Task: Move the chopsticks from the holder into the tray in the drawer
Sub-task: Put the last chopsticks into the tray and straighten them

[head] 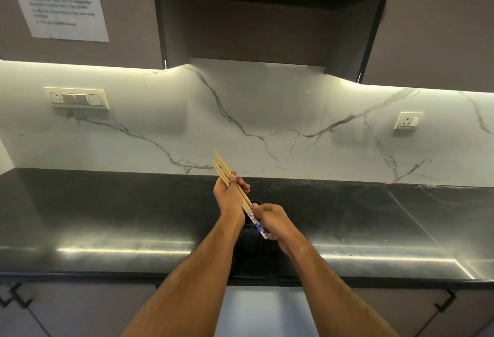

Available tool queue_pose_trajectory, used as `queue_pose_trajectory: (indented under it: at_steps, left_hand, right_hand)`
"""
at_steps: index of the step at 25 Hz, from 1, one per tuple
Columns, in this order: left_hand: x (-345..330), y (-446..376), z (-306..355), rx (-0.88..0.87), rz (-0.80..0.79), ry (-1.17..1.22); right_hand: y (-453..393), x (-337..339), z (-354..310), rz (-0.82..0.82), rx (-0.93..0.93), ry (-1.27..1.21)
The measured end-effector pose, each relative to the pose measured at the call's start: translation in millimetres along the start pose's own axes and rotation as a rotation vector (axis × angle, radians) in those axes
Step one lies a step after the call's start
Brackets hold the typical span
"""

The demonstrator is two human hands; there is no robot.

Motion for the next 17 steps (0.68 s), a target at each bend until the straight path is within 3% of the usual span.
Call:
queue_pose_trajectory:
  at_steps: [2,6,9,11,14,15,17]
  left_hand:
    - [1,5,-3,0.015,-0.021,-0.007]
    - [0,13,-12,0.075,-0.092,0.008]
    - [7,16,-13,0.112,-0.113,-0.062]
    - [23,17,-7,0.064,-0.041,-0.363]
    - [44,24,32,-0.268,0.086,-0.823]
    - [41,30,44,-0.443,0.038,-0.935]
    - [15,41,40,-0.657,-0.273,-1.157]
  right_hand:
    - [6,-14,-18,-0.083,0.155,0.139]
    - [9,-22,-10,-0.209,0.142,0.173]
    - [8,-16,-1,-0.157,0.138,0.224]
    - [4,-5,1,-0.051,0.147,0.322]
    - [5,15,-1,0.143,0.162,0.585]
    - [8,19,-3,0.189,0.18,0.7]
    - [16,18,-8,0.237,0.243,0.862]
Point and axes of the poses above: each hand's wrist, its own y-axis away from the middle knuckle, its own x-axis out of the back of the hand, z = x × y, the point moved 10 cm from there along -y, towards the middle knuckle, and after that the axes turned 3 degrees about -x, right-handed, at the moved point
